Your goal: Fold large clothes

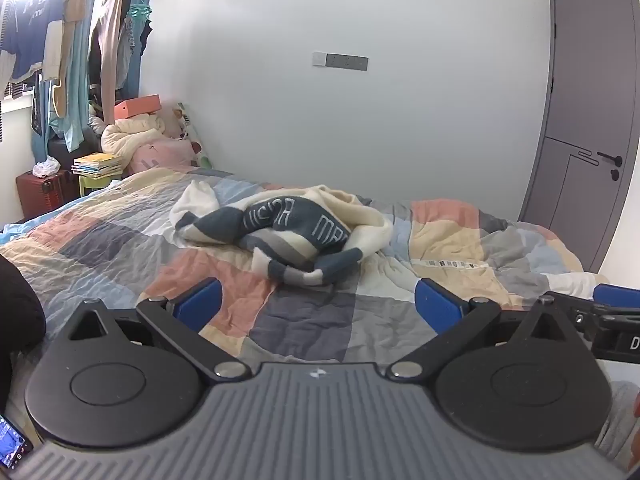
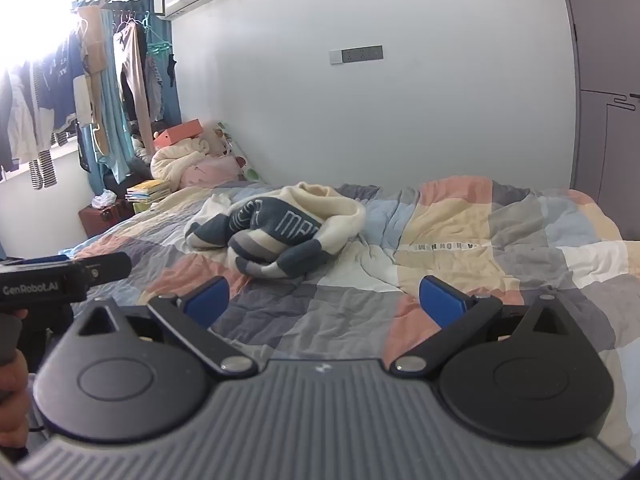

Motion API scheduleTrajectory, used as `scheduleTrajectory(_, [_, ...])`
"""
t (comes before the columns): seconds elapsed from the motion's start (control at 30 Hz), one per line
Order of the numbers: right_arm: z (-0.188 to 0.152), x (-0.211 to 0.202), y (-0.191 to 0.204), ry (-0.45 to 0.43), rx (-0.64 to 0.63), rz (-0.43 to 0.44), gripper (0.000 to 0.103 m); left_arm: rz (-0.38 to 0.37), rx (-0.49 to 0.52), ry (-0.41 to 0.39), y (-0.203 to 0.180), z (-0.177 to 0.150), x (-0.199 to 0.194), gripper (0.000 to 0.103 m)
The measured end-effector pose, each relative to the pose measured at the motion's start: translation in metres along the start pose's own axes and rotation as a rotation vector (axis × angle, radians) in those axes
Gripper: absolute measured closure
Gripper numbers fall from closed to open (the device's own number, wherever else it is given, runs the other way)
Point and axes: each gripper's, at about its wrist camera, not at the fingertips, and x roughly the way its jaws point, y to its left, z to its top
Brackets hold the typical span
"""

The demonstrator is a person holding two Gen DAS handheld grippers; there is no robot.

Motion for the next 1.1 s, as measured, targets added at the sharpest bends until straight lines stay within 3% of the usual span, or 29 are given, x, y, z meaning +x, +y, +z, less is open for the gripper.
scheduleTrajectory(0.3, [-0.003,-0.001,-0.004,-0.003,0.008,0.016,0.0,-0.007,-0.025,0.018,0.001,0.0,0.002,0.0])
scheduleTrajectory(0.53, [-0.007,0.005,-0.012,0.02,0.012,0.044,0.0,0.058,-0.023,0.002,-0.011,-0.004,0.0,0.0])
scheduleTrajectory(1.1, [-0.01,0.011,-0.012,0.042,-0.009,0.027,0.0,0.019,-0.002,0.041,-0.016,-0.009,0.005,0.0])
